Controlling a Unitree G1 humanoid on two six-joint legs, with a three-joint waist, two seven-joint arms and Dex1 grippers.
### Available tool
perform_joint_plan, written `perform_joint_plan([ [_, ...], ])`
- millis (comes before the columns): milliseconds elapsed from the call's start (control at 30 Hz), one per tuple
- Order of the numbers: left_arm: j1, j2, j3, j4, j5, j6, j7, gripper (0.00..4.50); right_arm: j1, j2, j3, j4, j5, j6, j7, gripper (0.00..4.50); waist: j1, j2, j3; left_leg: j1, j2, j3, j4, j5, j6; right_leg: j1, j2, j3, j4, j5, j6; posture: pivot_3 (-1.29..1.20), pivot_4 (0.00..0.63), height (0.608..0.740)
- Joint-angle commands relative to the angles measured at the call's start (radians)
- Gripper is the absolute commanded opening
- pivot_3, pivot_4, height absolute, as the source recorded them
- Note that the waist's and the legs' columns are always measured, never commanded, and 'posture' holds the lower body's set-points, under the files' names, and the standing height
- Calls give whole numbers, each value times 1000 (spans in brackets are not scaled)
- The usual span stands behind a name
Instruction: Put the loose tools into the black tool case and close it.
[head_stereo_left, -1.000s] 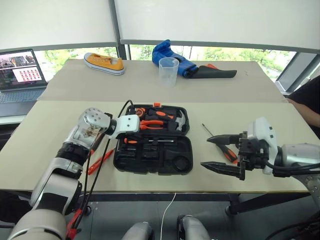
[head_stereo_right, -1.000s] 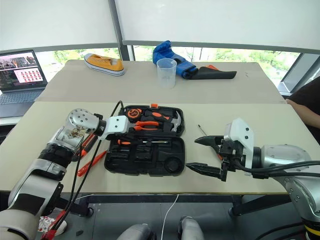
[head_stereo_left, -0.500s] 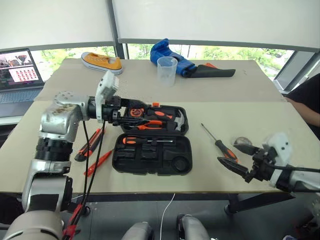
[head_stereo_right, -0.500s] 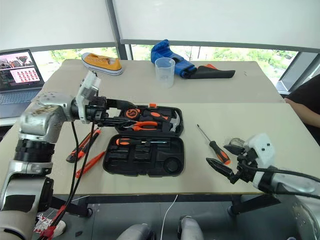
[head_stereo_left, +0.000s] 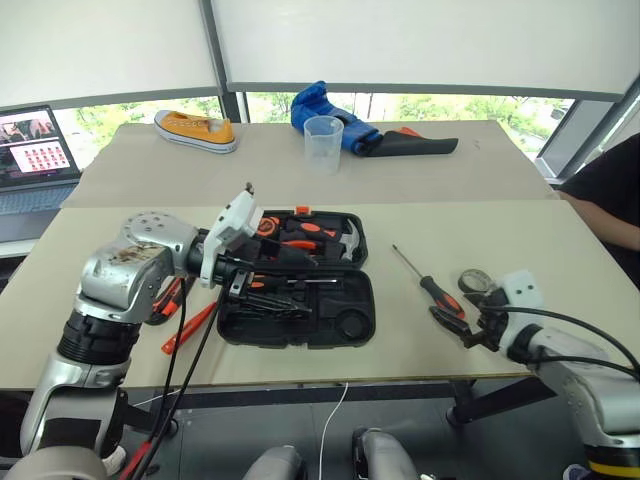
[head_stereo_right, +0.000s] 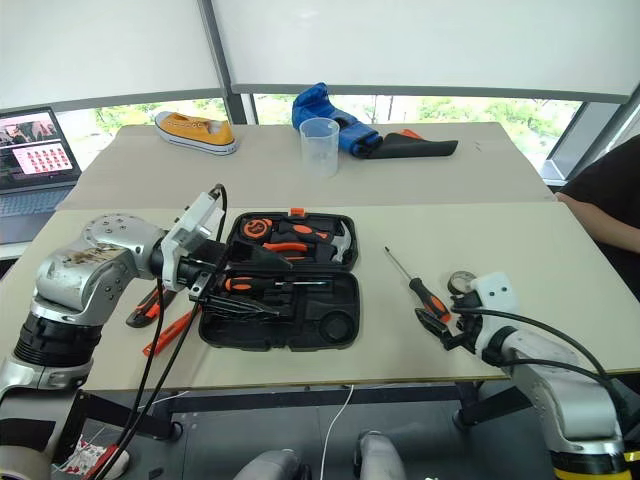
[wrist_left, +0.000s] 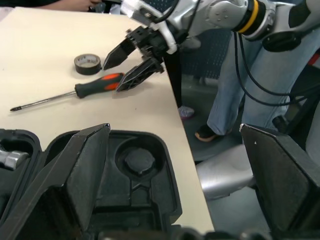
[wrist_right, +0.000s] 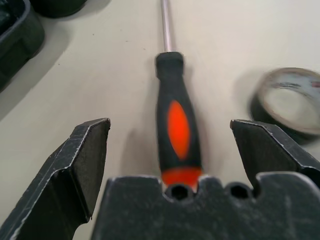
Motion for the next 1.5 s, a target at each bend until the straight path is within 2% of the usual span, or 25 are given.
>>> perform_joint_plan([
  [33,4,22,-6,-19,21,-44,0,4489,-23,16,34,42,-45,-64,15,4500,0,0,0,0,0,0,0,0,0,0,1,0,0,0,0,0,150,731],
  [133,20,33,-7,-13,45,-76,15,4500,-37,58,16,78,-73,-108,-28,3822,-1,0,0,0,0,0,0,0,0,-1,3,1,-1,0,0,0,150,731],
  [333,96,83,41,-64,20,-37,52,4500,-20,78,-23,-12,-59,-160,-17,1666,-4,0,0,1,1,1,-1,0,0,-1,6,5,0,0,0,0,150,731],
  [400,142,106,79,-64,33,-45,94,4500,-47,83,-45,-66,-27,-196,3,1088,-9,0,0,0,1,1,-2,0,0,-2,6,6,0,0,0,0,150,731],
  [533,273,166,189,-118,-1,-22,146,4500,-142,43,-9,-126,22,-186,108,1046,-24,1,0,1,2,3,-3,0,0,-3,7,9,0,0,0,0,150,731],
  [567,316,191,222,-140,-12,-14,146,4500,-177,17,36,-129,26,-170,168,1047,-24,1,0,2,1,3,-4,0,0,-4,7,11,0,0,0,0,150,731],
  [633,392,241,279,-168,-23,-13,135,4500,-251,-25,150,-111,-12,-192,281,1047,-28,0,1,3,2,2,-4,-1,0,-4,9,11,0,0,0,0,150,731],
  [733,453,282,328,-179,-31,-26,138,4500,-372,-17,289,-14,-90,-257,372,1047,-24,0,0,5,2,3,-9,-1,-1,-3,8,10,-1,0,-1,0,150,731],
  [933,469,269,350,-207,-48,-22,201,4500,-558,18,510,181,-281,-505,542,1047,-15,0,1,5,0,4,-9,-1,0,-4,8,6,-1,0,-1,0,150,731],
  [1067,480,248,374,-248,-71,4,270,4500,-605,56,554,266,-334,-581,579,1047,-19,0,1,5,0,4,-11,-1,0,-4,8,4,-1,0,-2,0,150,731],
  [1300,505,263,396,-268,-84,7,300,4500,-618,85,558,363,-396,-642,599,1047,-26,0,1,4,1,4,-14,-1,-1,-5,8,1,-1,0,-2,0,150,731],
  [1500,506,258,382,-274,-85,0,316,4500,-629,120,517,374,-354,-574,603,1047,-26,0,1,4,1,4,-14,-1,-2,-5,8,1,-1,0,-3,0,150,731],
])
